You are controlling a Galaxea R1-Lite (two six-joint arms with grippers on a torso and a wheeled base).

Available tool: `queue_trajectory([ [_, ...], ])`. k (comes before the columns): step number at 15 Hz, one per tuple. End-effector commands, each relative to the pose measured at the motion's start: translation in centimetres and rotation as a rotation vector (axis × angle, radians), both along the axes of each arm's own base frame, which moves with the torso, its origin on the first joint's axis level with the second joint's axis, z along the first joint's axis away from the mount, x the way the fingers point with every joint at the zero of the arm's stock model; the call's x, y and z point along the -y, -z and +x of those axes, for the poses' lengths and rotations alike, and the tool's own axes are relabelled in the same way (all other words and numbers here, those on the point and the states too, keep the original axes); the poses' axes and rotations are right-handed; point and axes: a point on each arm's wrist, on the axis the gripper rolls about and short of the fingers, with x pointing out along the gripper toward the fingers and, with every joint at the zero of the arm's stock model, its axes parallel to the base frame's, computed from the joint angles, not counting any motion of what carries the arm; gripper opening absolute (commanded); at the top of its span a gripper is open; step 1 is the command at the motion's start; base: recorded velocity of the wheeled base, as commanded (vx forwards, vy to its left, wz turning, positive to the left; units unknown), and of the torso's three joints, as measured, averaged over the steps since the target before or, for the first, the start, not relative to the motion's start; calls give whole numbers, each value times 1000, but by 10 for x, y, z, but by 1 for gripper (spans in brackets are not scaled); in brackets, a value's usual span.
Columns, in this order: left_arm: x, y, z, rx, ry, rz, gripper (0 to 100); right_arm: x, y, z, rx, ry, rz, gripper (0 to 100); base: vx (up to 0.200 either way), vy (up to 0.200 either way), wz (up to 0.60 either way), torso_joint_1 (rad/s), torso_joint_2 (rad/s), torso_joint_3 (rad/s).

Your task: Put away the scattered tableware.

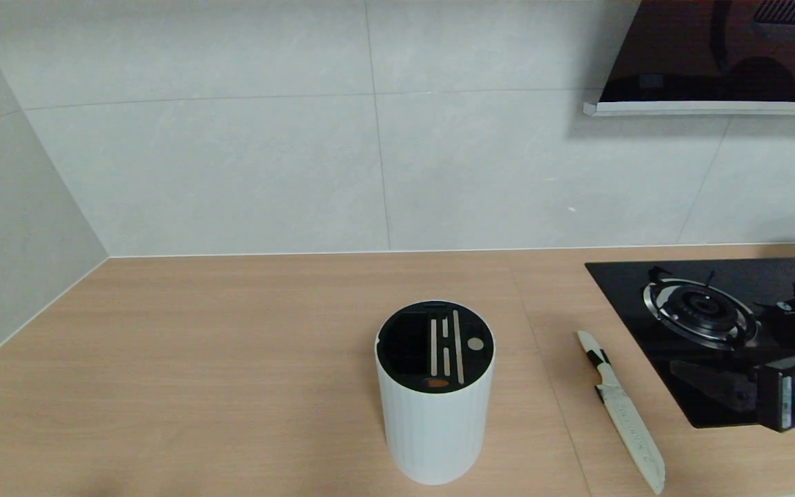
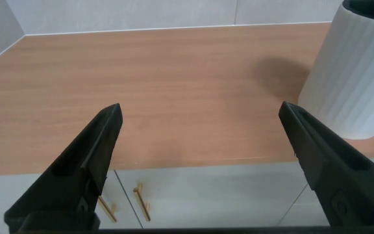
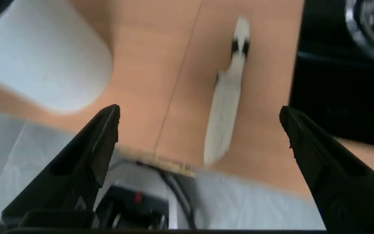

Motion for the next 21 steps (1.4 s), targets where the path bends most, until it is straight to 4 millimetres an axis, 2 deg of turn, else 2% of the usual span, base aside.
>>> queue_trajectory([
  [1, 0, 0, 0, 0, 0, 0, 100, -7, 24, 37, -77, 26, -34, 100, 0, 0, 0, 0, 0, 0],
  [6, 0, 0, 0, 0, 0, -1, 100, -16, 66, 63, -234, 20, -71, 100, 0, 0, 0, 0, 0, 0],
  [9, 0, 0, 0, 0, 0, -1, 100, -24, 96, 78, -260, 10, -88, 100, 0, 0, 0, 0, 0, 0],
  [12, 0, 0, 0, 0, 0, -1, 100, -26, 125, 95, -256, 83, -134, 100, 0, 0, 0, 0, 0, 0],
  [21, 0, 0, 0, 0, 0, 0, 100, -29, 159, 114, -239, 130, -159, 100, 0, 0, 0, 0, 0, 0],
])
